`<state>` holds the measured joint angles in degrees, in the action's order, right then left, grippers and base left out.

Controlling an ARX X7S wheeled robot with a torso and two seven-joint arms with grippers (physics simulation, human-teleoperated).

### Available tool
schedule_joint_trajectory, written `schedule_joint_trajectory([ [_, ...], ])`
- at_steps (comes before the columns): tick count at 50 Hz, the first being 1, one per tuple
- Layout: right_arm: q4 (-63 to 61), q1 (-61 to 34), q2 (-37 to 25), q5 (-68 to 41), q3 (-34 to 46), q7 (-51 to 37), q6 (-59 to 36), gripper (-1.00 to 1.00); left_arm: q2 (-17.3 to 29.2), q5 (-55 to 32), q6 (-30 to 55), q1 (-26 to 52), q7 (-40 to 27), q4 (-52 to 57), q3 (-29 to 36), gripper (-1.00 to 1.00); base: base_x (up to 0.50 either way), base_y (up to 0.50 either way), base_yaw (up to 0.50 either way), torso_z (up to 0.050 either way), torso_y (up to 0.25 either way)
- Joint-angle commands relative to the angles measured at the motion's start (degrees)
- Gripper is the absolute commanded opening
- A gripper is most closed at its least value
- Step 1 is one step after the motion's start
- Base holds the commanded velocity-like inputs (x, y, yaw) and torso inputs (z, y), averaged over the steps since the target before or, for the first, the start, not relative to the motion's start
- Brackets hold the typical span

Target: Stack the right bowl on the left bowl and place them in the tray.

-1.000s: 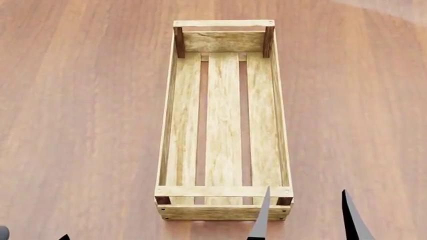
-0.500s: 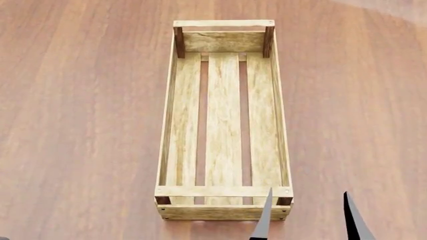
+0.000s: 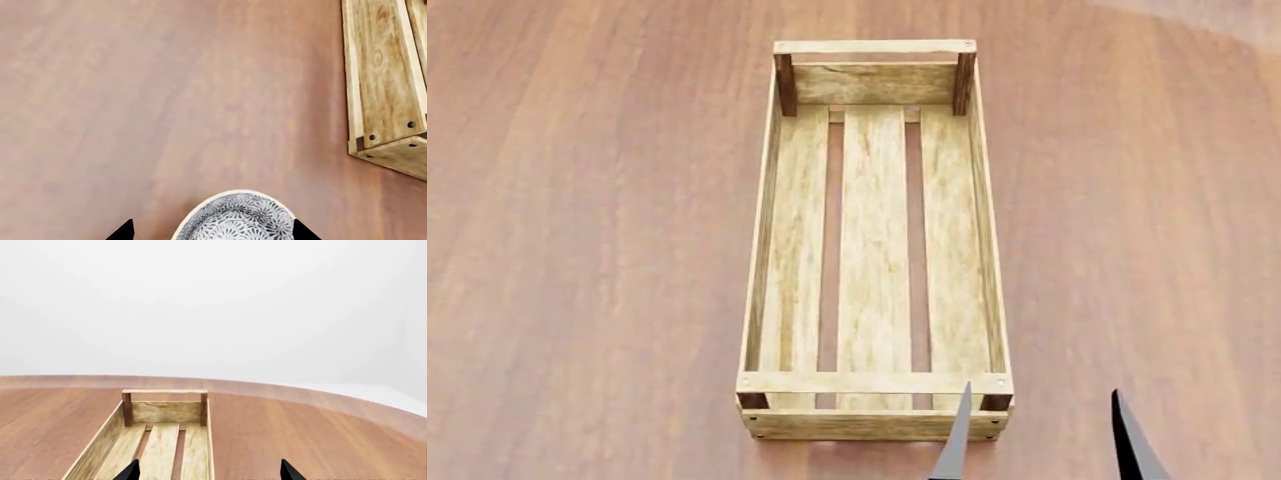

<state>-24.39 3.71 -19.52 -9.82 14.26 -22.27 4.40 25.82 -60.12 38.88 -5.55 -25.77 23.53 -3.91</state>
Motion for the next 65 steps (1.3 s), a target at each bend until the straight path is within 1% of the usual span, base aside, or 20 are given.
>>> schedule_joint_trajectory([
  [1, 0.1, 0.0, 1.0, 1.2, -1.0, 1.1, -0.1, 1.00, -0.7, 3.6, -1.3, -2.1, 0.8, 2.1, -1.6, 1.00, 0.00, 0.00, 0.00, 0.000, 0.000],
  [11, 0.2, 0.0, 0.9, 1.1, -0.7, 1.0, -0.1, 1.00, -1.3, 4.8, -2.4, -4.0, 2.6, -0.4, -0.6, 1.00, 0.00, 0.00, 0.00, 0.000, 0.000],
  [22, 0.3, -0.1, 0.8, 1.1, -0.5, 0.8, -0.1, 1.00, -2.0, 5.4, -3.2, -4.5, 3.7, -3.0, 0.1, 1.00, 0.00, 0.00, 0.00, 0.000, 0.000],
  [29, 0.6, -0.1, 0.7, 1.1, -0.4, 0.7, 0.1, 1.00, -2.1, 4.9, -3.6, -4.6, 3.9, -3.8, -0.5, 1.00, 0.00, 0.00, 0.00, 0.000, 0.000],
  [36, 0.7, -0.2, 0.6, 0.9, -0.4, 0.6, 0.1, 1.00, -2.4, 2.5, -2.9, -5.0, 3.8, -3.5, -1.0, 1.00, 0.00, 0.00, 0.00, 0.000, 0.000],
  [58, 1.2, -0.2, 0.3, 0.7, 0.0, 0.4, 0.3, 1.00, -3.4, 2.8, -4.5, -5.4, 6.2, -8.2, -0.4, 1.00, 0.00, 0.00, 0.00, 0.000, 0.000],
  [59, 1.2, -0.2, 0.3, 0.8, 0.0, 0.4, 0.3, 1.00, -3.4, 2.9, -4.5, -5.4, 6.2, -8.3, -0.3, -1.00, 0.00, 0.00, 0.00, 0.000, 0.000],
  [65, 1.0, -0.2, 0.2, 0.8, 0.2, 0.3, 0.1, 1.00, -3.3, 3.3, -4.8, -5.7, 6.3, -7.6, -0.1, -1.00, 0.00, 0.00, 0.00, 0.000, 0.000],
])
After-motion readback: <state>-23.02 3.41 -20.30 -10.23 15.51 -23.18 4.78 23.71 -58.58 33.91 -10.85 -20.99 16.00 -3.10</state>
